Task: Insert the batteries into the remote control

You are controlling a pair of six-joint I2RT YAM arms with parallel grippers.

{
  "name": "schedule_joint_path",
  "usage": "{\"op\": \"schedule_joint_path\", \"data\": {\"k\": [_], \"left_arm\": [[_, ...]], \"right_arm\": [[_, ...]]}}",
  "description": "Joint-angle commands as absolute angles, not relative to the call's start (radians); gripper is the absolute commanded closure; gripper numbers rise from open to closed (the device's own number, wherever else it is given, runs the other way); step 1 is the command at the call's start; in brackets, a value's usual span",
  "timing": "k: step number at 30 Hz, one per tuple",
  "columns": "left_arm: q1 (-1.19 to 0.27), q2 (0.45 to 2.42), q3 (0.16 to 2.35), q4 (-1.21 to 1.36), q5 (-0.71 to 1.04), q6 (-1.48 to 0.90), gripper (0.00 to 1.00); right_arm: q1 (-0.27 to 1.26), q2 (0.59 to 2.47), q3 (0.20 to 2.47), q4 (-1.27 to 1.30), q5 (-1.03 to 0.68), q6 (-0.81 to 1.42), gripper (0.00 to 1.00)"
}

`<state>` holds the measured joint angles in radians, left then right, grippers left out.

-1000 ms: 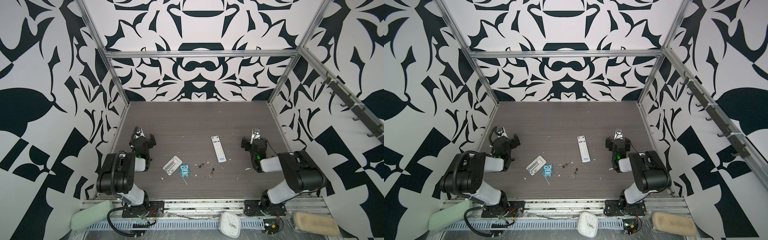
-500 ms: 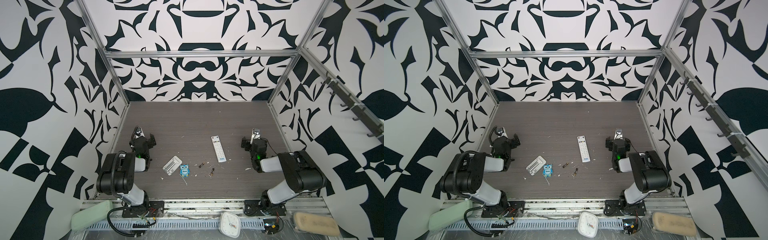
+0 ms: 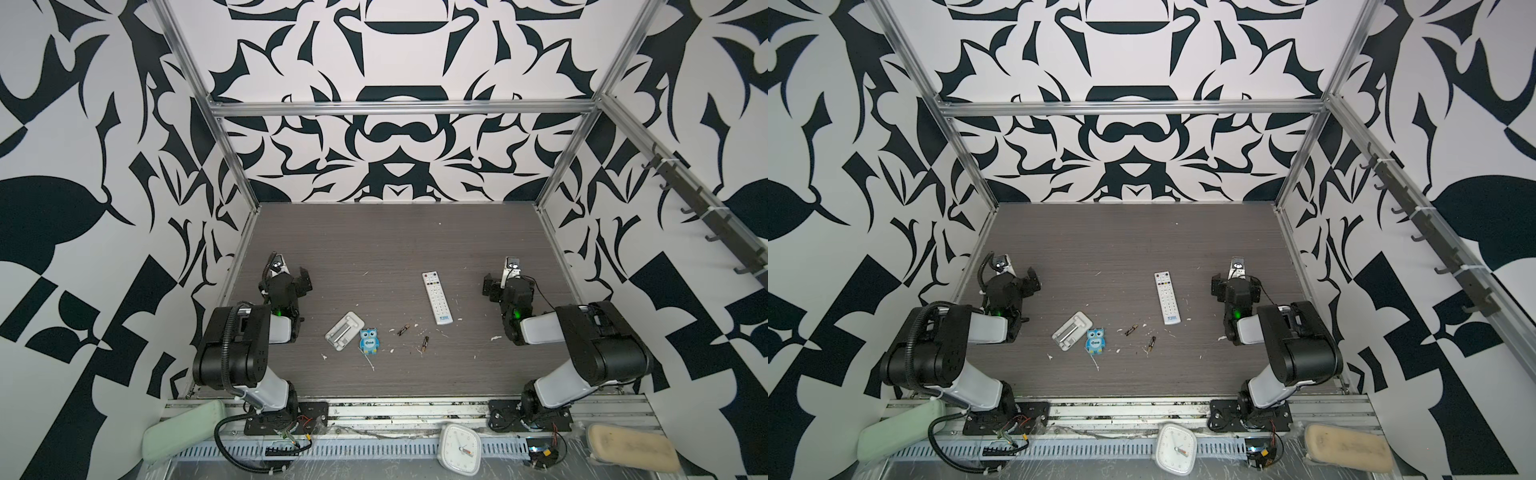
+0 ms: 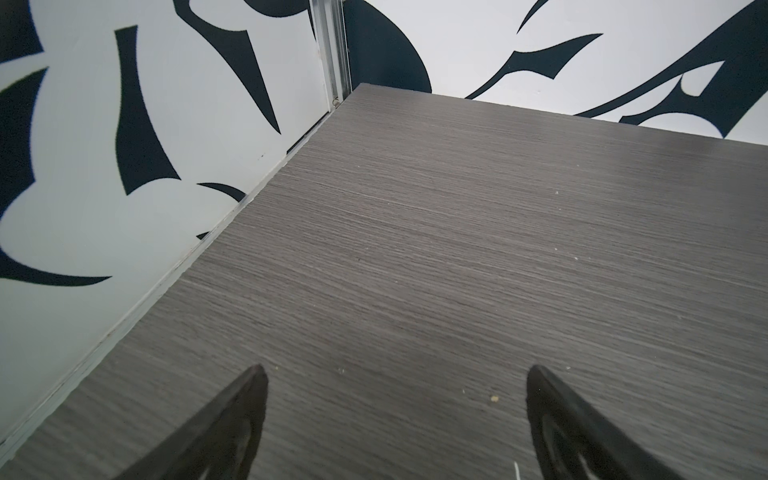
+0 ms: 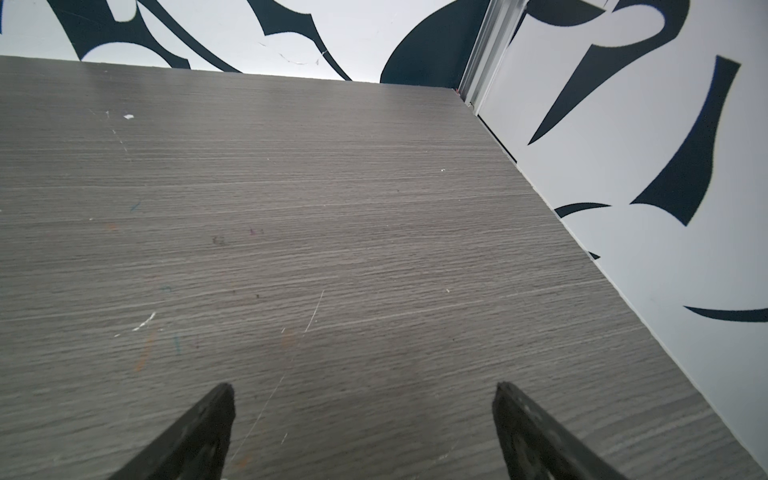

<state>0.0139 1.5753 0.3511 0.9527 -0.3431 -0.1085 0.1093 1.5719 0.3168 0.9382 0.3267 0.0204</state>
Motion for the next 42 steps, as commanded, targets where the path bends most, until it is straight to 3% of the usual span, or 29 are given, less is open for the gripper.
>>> {"op": "schedule_joint_path", "data": {"k": [1,22,26,31,35,42], "left_arm": [[0.020,1.567,0.356,0.976,-0.339,-0.117,0.01],[0.020,1.528,0.360,0.946,-0.357,-0.111,0.01],[0.018,1.355,0.476,0.540,-0.327,-0.150,0.01],[0.013,1.208,0.649,0.095,-0.267,-0.315,0.01],[-0.018,1.234,0.824,-0.224,-0.176,-0.453,0.01],[-0.269,1.400,1.072,-0.530,-0.068,-0.672,0.01]], "right_arm": [[0.114,1.558,0.337,0.957,0.344,0.029,0.00],[0.118,1.543,0.331,0.972,0.348,0.027,0.00],[0.187,1.289,0.408,0.610,0.347,-0.014,0.00],[0.239,1.034,0.569,0.125,0.447,0.225,0.00],[0.239,1.021,0.767,-0.299,0.443,0.412,0.00],[0.299,1.129,0.926,-0.522,0.150,0.402,0.00]]}}
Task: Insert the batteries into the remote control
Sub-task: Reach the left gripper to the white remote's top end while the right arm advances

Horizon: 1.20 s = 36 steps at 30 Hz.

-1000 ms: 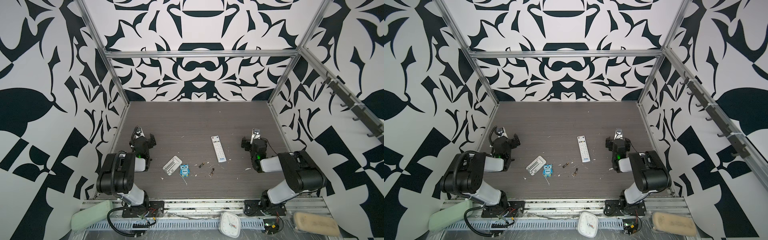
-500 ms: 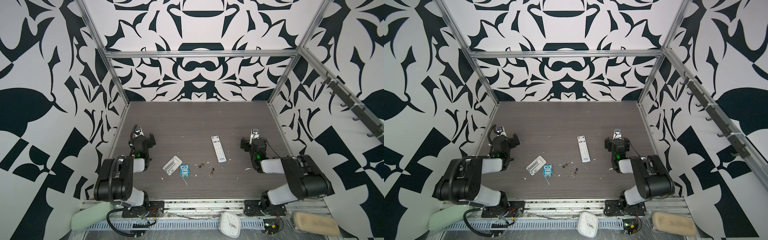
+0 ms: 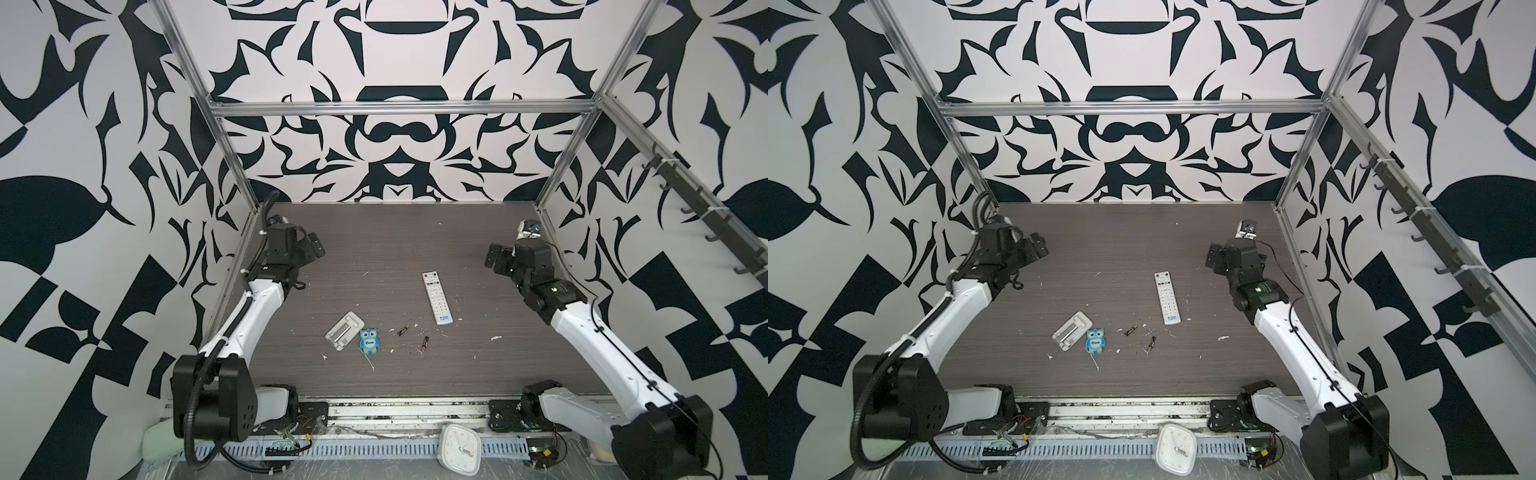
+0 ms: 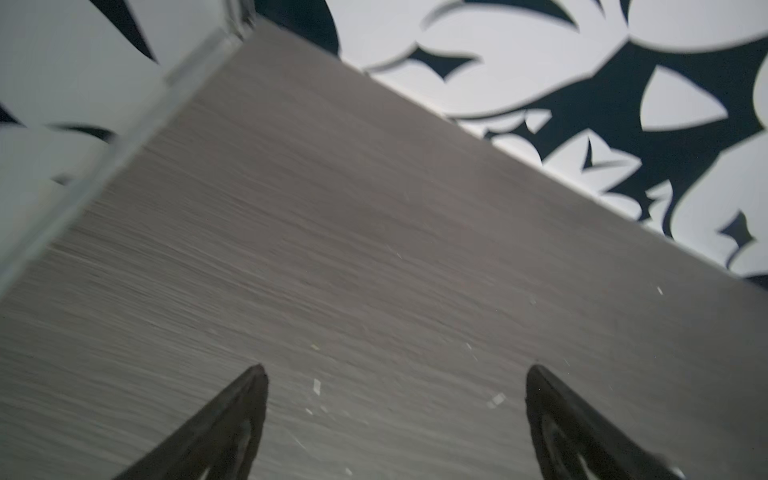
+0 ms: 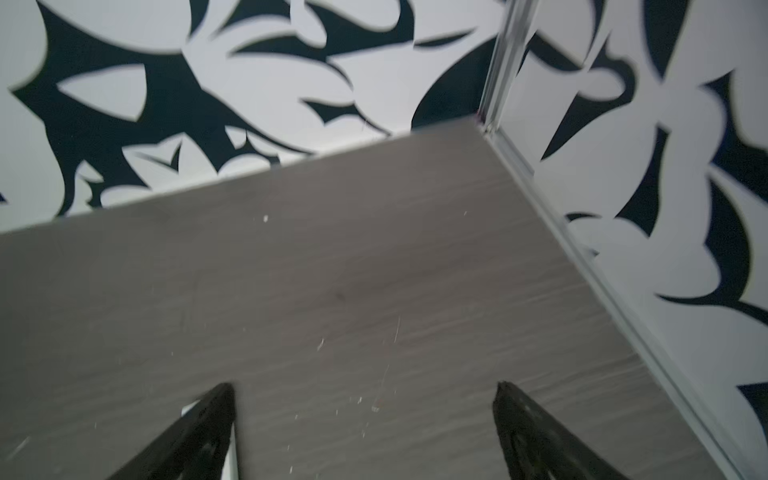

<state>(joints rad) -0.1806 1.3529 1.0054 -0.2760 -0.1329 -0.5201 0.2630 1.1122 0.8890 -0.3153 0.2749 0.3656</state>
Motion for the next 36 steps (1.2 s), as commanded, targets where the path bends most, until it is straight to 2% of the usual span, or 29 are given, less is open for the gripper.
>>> {"op": "schedule_joint_path", "data": {"k": [1,5,12,16,26,31,36], "left_arm": [[-0.324,1.426,1.116,-0.576,-0.069,-0.710,0.01],[-0.511,1.548,1.279,-0.701,-0.123,-0.816,0.01],[-0.667,1.759,1.475,-0.757,-0.077,-0.943,0.01],[-0.739,1.938,1.689,-0.870,-0.057,-0.947,0.01],[-0.781,2.265,2.035,-0.953,0.013,-0.990,0.01],[-0.799,2.372,2.165,-0.981,0.006,-1.014,0.01],[-0.810,2.416,2.241,-1.022,-0.016,-0.996,0.01]], "right_arm": [[0.311,1.133,0.942,-0.547,0.131,0.401,0.00],[0.358,1.115,0.976,-0.658,0.114,0.393,0.00],[0.380,0.980,0.907,-0.726,0.077,0.349,0.01],[0.382,0.917,0.891,-0.719,0.076,0.331,0.00],[0.382,0.876,0.863,-0.708,0.054,0.278,0.00],[0.382,0.888,0.857,-0.704,0.008,0.209,0.00],[0.382,0.898,0.834,-0.662,-0.018,0.235,0.00]]}}
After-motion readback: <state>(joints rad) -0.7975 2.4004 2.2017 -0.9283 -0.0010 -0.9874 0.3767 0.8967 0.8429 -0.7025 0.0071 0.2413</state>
